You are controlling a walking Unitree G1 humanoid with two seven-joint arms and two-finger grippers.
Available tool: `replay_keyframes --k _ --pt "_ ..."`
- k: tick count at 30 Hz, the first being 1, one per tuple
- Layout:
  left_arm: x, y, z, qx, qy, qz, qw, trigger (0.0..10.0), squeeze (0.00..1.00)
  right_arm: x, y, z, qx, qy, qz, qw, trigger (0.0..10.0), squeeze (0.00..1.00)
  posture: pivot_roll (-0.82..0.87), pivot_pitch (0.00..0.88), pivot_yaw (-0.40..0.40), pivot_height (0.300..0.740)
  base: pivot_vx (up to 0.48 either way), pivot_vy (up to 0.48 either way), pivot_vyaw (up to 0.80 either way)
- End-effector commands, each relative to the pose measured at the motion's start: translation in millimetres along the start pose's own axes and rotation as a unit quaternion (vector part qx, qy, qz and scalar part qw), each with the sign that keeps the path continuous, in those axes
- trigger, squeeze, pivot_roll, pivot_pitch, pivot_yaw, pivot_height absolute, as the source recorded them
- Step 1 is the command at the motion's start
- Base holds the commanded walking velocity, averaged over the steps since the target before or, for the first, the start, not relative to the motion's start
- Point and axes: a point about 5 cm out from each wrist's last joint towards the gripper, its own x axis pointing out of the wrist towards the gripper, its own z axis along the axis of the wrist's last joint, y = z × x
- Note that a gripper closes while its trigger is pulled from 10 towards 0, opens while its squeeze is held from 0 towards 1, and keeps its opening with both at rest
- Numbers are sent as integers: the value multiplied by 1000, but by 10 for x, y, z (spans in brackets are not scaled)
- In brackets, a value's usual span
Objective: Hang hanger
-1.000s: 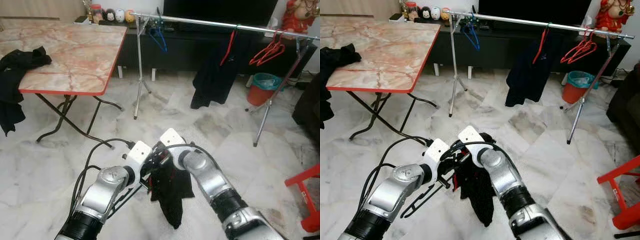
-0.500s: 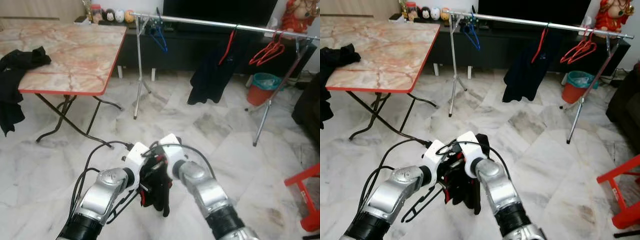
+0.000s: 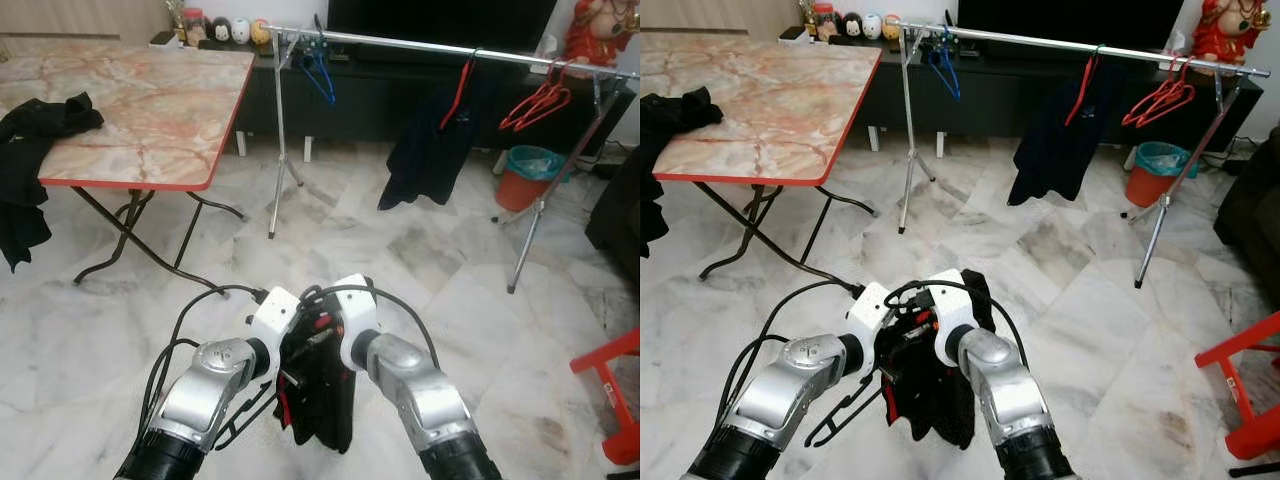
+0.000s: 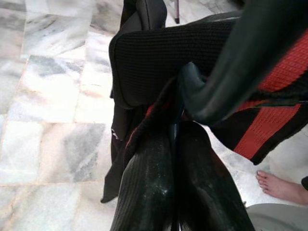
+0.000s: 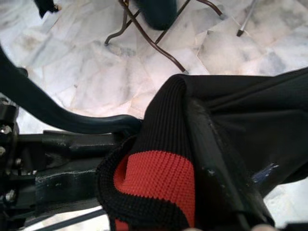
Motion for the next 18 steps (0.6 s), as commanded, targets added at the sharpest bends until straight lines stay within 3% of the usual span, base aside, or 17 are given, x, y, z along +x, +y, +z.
replay_keyframes --k 1,3,5,15,18 --pt "-1 -73 355 36 -83 -10 996 10000 0 55 316 -86 38 13 84 996 10000 0 136 0 -65 740 0 0 0" --pt "-7 -66 357 36 -83 -9 996 10000 0 28 291 -114 53 8 75 996 10000 0 135 0 -64 740 0 0 0" --pt "-17 -64 331 39 -77 -11 996 10000 0 4 114 -182 66 17 20 997 10000 0 131 0 -61 740 0 0 0" --pt "-22 -76 315 50 -72 -16 996 10000 0 -47 -157 -236 89 29 -41 995 10000 0 136 0 -63 740 0 0 0" --pt "-22 -82 318 51 -74 -18 996 10000 0 -42 -115 -221 85 27 -20 996 10000 0 134 0 -62 740 0 0 0"
